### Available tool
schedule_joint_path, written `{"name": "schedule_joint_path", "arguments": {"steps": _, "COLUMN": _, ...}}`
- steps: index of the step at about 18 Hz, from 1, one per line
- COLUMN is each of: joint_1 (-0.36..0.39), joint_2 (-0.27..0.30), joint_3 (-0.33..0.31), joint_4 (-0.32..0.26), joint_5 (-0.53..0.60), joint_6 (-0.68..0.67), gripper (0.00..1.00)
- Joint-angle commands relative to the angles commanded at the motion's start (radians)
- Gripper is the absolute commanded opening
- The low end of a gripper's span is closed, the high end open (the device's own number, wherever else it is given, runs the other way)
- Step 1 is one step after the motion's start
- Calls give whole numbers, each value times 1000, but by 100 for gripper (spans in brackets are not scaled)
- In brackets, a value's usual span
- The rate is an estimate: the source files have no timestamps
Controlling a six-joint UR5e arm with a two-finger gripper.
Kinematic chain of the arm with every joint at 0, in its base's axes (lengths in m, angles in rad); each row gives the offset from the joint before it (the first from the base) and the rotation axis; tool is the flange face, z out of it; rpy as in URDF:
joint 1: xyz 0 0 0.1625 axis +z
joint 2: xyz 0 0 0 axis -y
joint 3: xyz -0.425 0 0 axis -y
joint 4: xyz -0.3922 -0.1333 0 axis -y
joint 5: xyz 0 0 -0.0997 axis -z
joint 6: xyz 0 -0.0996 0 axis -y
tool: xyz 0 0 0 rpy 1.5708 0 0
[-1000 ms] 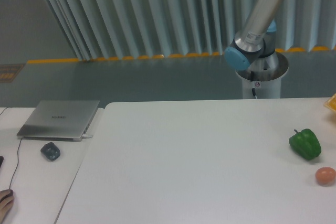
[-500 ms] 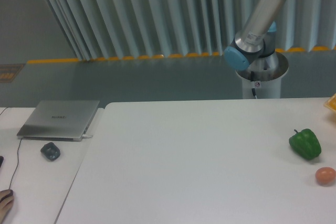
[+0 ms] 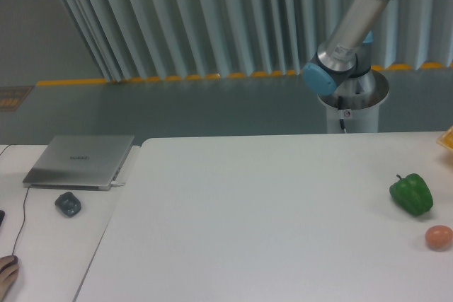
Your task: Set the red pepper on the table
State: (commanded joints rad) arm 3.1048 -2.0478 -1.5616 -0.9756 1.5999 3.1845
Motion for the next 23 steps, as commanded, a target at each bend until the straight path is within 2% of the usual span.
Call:
{"name": "schedule_joint_path", "arguments": {"steps": 1, "joint_1": 0, "joint_2": 0, "joint_3": 0, "joint_4": 0, "joint_5": -2, "joint_6": 0, "gripper": 96}}
{"name": "schedule_joint_path", "arguments": {"steps": 2, "joint_1": 0, "joint_2": -2, "joint_3": 2, "joint_4": 0, "joint_5": -2, "joint_6": 0, "gripper": 82}}
{"name": "schedule_joint_path", "arguments": {"steps": 3, "joint_1": 2, "joint_2": -2, "joint_3": 2, "joint_4": 0, "joint_5": -2, "joint_6": 0, "gripper": 75}}
{"name": "schedule_joint_path", "arguments": {"steps": 4, "joint_1": 2, "joint_2": -2, "joint_3": 2, "joint_4": 0, "joint_5": -2, "joint_6": -2, "gripper": 64}}
{"name": "schedule_joint_path", "arguments": {"steps": 7, "joint_1": 2, "joint_2": -5, "joint_3": 5, "joint_4": -3, "joint_5": -2, "joint_6": -6, "gripper": 51}}
{"name": "schedule_joint_path", "arguments": {"steps": 10, "joint_1": 6, "joint_2": -2, "joint_3": 11, "joint_4": -6, "joint_5": -5, "joint_6": -14, "gripper": 50}}
{"name": "schedule_joint_path", "arguments": {"steps": 16, "joint_1": -2, "joint_2": 57, "joint_3": 25, "joint_4": -26, "joint_5": -5, "joint_6": -26, "gripper": 50}}
{"name": "schedule_joint_path", "arguments": {"steps": 19, "joint_1": -14, "joint_2": 96, "joint_3": 43, "joint_4": -99, "joint_5": -21, "joint_6": -105, "gripper": 52}}
{"name": "schedule_joint_path", "arguments": {"steps": 23, "joint_1": -86, "joint_2": 158, "joint_3": 43, "joint_4": -164, "joint_5": -25, "joint_6": -294, "gripper": 52}}
